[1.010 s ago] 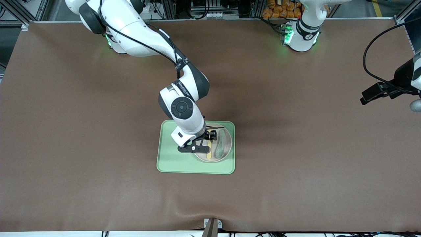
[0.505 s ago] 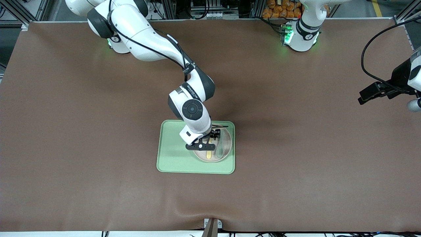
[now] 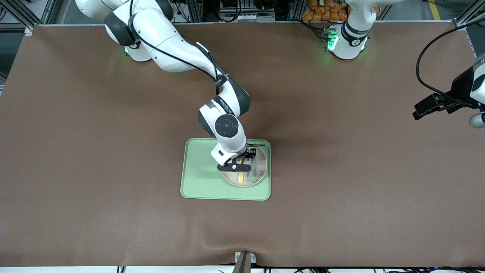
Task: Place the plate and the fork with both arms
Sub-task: 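Lower the right gripper over the plate and grasp the yellow fork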
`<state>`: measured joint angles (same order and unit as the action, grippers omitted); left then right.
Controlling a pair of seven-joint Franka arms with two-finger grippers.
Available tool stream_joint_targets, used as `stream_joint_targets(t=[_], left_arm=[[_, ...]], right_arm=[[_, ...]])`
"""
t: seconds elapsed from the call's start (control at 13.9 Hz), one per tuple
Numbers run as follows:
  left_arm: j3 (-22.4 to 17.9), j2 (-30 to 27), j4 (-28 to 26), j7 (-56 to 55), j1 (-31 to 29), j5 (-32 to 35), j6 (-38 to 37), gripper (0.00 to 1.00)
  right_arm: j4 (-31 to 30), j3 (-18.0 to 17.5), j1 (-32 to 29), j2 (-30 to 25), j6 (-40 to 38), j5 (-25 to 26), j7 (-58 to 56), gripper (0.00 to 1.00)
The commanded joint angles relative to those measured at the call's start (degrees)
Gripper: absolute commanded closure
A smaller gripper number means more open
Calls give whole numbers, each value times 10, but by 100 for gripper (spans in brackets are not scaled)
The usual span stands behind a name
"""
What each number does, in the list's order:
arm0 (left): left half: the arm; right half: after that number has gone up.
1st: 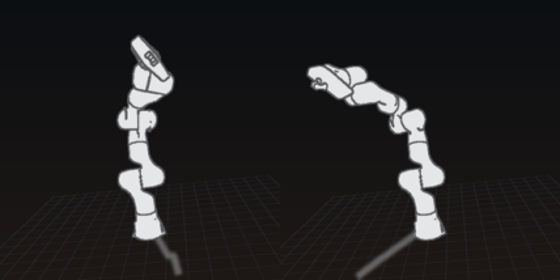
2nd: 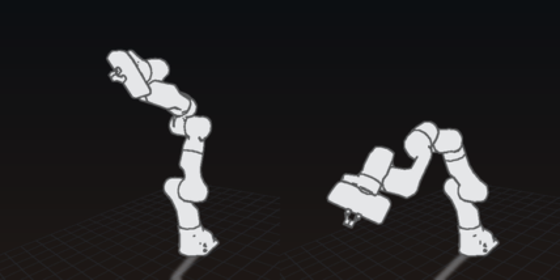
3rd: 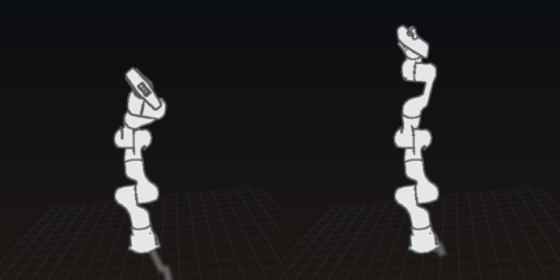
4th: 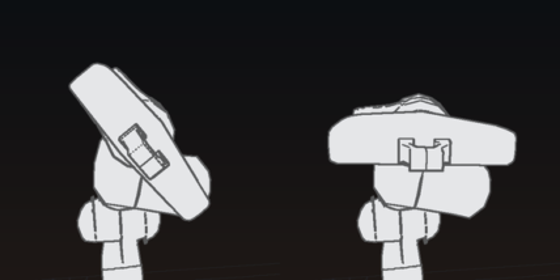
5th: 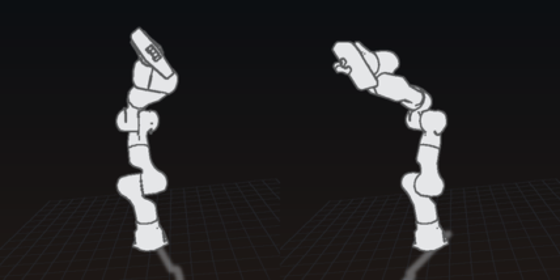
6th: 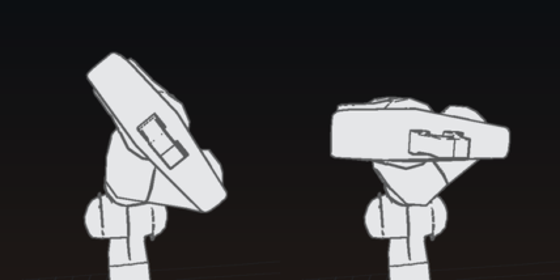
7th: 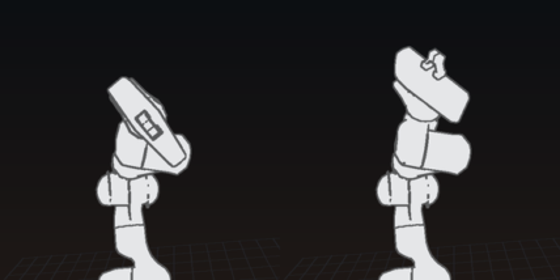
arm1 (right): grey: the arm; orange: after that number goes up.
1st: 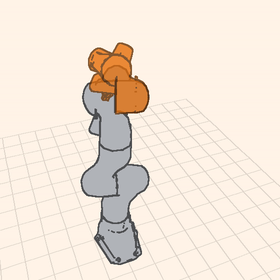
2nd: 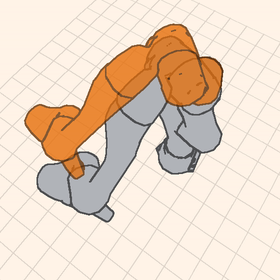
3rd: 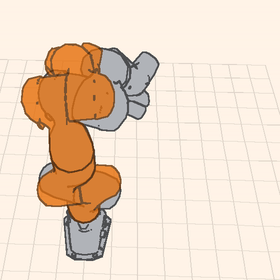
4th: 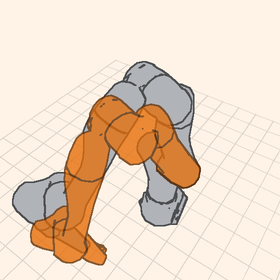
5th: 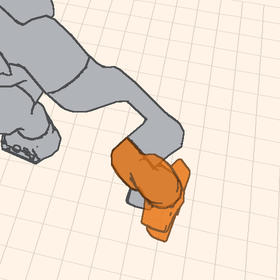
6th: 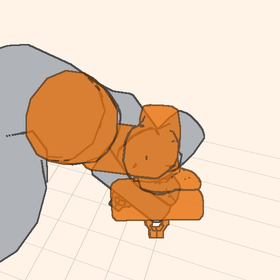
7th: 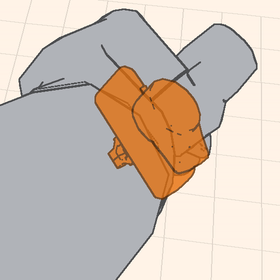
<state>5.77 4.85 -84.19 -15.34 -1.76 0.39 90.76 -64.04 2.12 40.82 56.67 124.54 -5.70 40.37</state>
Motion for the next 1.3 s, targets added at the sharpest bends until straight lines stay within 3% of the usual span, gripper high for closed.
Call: stream_joint_targets(t=[0.0, 0.14, 0.36, 0.51, 0.79, 0.87, 0.94, 1.23], left_arm=[[5, -16, -13, 10, -7, 0, -8, 0], [5, -16, -13, 10, -7, 0, -11, 0], [6, -15, -14, 10, -6, 0, -12, 0], [6, -15, -14, 10, -6, 0, -14, 0], [7, -14, -14, 10, -5, 0, -14, 0], [7, -14, -14, 11, -5, 0, -15, 0], [7, -14, -14, 10, -5, 0, -15, 0], [7, -13, -14, 11, -3, 0, -15, 0]], right_arm=[[21, 6, 9, 20, -1, 17, 21, 38], [21, 6, 10, 25, 0, 17, 22, 39], [21, 6, 14, 26, 3, 17, 22, 52], [21, 6, 17, 26, 2, 18, 22, 69], [21, 6, 17, 27, 2, 33, 22, 70], [21, 6, 17, 28, 0, 33, 21, 89], [21, 6, 17, 27, -2, 33, 21, 98], [28, 3, 5, 13, -22, 25, 33, 100]])
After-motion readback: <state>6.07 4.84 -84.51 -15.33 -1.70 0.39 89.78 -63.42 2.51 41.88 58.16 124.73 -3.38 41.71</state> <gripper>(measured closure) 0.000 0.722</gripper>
